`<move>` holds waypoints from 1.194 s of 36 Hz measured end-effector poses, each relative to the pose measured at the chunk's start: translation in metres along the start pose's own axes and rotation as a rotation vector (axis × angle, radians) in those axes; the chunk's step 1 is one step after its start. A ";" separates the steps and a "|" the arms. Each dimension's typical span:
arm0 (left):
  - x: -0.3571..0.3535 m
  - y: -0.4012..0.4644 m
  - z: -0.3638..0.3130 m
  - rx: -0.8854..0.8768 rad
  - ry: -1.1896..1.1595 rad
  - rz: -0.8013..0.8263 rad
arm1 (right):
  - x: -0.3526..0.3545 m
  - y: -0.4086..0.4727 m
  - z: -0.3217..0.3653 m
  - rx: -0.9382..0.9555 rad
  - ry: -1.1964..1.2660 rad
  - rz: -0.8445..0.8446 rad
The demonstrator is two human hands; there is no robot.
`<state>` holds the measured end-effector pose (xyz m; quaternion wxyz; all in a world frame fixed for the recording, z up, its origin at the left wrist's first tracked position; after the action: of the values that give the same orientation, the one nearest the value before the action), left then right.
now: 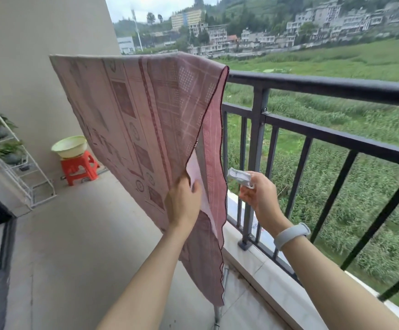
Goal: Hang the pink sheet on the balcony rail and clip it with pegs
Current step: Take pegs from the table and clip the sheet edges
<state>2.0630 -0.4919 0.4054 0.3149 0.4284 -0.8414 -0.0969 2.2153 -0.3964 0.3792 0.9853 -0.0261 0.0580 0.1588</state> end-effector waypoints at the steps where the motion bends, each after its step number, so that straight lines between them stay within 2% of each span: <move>1: 0.012 0.003 0.006 0.004 0.012 -0.074 | 0.005 -0.001 -0.004 0.013 -0.057 -0.004; 4: 0.061 0.015 0.029 -0.010 0.029 -0.369 | 0.016 -0.004 -0.015 0.029 -0.175 -0.019; 6: 0.074 0.014 0.034 -0.189 0.107 -0.440 | 0.019 -0.004 -0.020 0.026 -0.222 -0.019; 7: 0.069 0.007 0.031 -0.319 0.162 -0.384 | 0.018 -0.003 -0.021 0.031 -0.249 -0.008; 9: 0.042 -0.011 0.024 -0.494 0.234 -0.150 | 0.012 -0.001 -0.025 0.065 -0.380 0.066; 11: 0.012 -0.024 0.023 -0.470 0.215 0.080 | 0.005 0.000 -0.029 0.100 -0.631 0.221; 12: 0.003 -0.026 0.023 -0.410 0.185 0.138 | 0.000 -0.001 -0.032 0.108 -0.765 0.322; 14: -0.009 -0.023 0.021 -0.314 0.125 0.159 | -0.005 -0.002 -0.039 0.131 -1.005 0.475; 15: -0.012 -0.021 0.020 -0.300 0.110 0.171 | -0.008 -0.002 -0.042 0.153 -1.096 0.497; 19: -0.020 -0.010 0.012 -0.274 0.099 0.203 | -0.013 0.010 -0.047 0.279 -1.333 0.333; 27: -0.026 -0.003 0.004 -0.251 0.079 0.204 | -0.025 0.025 -0.045 0.454 -1.374 0.038; 32: -0.031 -0.008 -0.004 -0.271 0.067 0.268 | -0.029 0.006 -0.051 0.723 -1.377 0.064; 35: -0.031 -0.006 -0.007 -0.292 0.056 0.287 | -0.029 -0.006 -0.051 0.792 -1.338 0.026; 40: -0.020 -0.010 -0.018 -0.176 -0.056 0.177 | -0.030 -0.009 -0.055 0.803 -1.375 0.013; 43: -0.018 -0.003 -0.038 -0.160 0.050 0.038 | -0.032 -0.010 -0.056 0.827 -1.403 -0.004</move>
<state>2.0958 -0.4760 0.4257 0.3709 0.3884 -0.8307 -0.1470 2.1828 -0.4199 0.3282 0.7225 0.4455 -0.5188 0.1021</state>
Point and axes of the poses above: each hand's wrist, its own y-axis towards the middle knuckle, its own x-axis out of the back of the hand, z = x × y, the point moved 4 cm from there along y, towards the middle knuckle, and after that the axes turned 13 degrees about -y, right-handed, at the moved point
